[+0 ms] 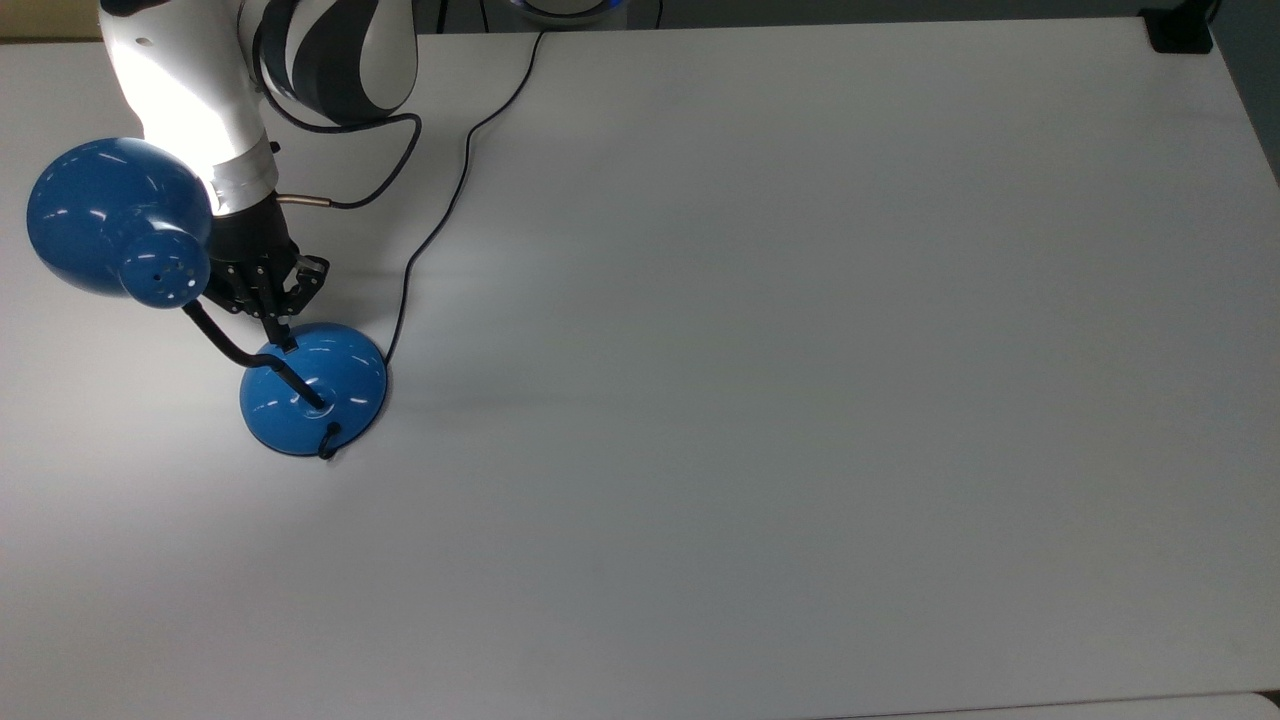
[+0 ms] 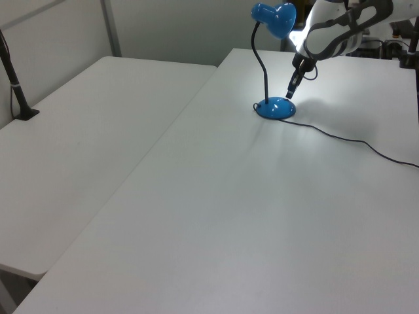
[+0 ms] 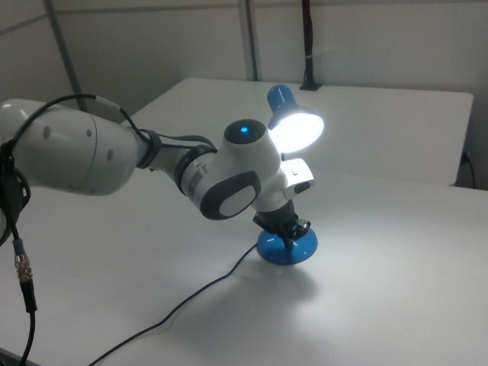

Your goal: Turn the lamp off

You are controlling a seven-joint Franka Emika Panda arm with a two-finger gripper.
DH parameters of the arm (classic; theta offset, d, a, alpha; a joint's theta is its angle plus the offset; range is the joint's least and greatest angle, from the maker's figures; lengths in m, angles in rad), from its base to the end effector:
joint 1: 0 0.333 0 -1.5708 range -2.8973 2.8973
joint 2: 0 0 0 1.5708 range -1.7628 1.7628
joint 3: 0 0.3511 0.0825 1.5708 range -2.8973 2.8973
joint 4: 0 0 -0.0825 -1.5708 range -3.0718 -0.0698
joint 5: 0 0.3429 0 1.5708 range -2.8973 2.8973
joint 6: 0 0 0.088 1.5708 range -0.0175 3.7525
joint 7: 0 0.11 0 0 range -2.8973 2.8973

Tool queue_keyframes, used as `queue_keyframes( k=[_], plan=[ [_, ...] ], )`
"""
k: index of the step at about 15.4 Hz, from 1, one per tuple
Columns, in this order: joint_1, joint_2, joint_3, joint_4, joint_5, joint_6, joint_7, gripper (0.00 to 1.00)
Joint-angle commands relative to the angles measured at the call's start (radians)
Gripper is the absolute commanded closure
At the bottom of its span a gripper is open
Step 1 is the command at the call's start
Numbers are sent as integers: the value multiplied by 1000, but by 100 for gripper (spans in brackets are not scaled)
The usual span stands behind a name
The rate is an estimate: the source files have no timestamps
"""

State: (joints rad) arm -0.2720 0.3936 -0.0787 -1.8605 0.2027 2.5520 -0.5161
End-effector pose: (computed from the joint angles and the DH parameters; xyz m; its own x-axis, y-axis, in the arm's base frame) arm 0.6069 -0.2185 0.3943 0.9498 0.0281 0.3115 0.0193 -0.9993 0.0311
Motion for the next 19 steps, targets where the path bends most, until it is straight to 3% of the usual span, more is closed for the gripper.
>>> queue_keyframes(
  k=[1, 10, 15, 16, 19],
  plan=[
    [-1, 10, 5, -3, 17, 24, 10, 100],
    [-9, 10, 2, -34, 3, 7, -2, 100],
    [-47, -93, -1, -31, -118, -267, -44, 100],
    [-49, -125, -6, -29, -150, -362, -67, 89],
    [-53, -168, -15, 3, -157, -540, -122, 54]
  ],
)
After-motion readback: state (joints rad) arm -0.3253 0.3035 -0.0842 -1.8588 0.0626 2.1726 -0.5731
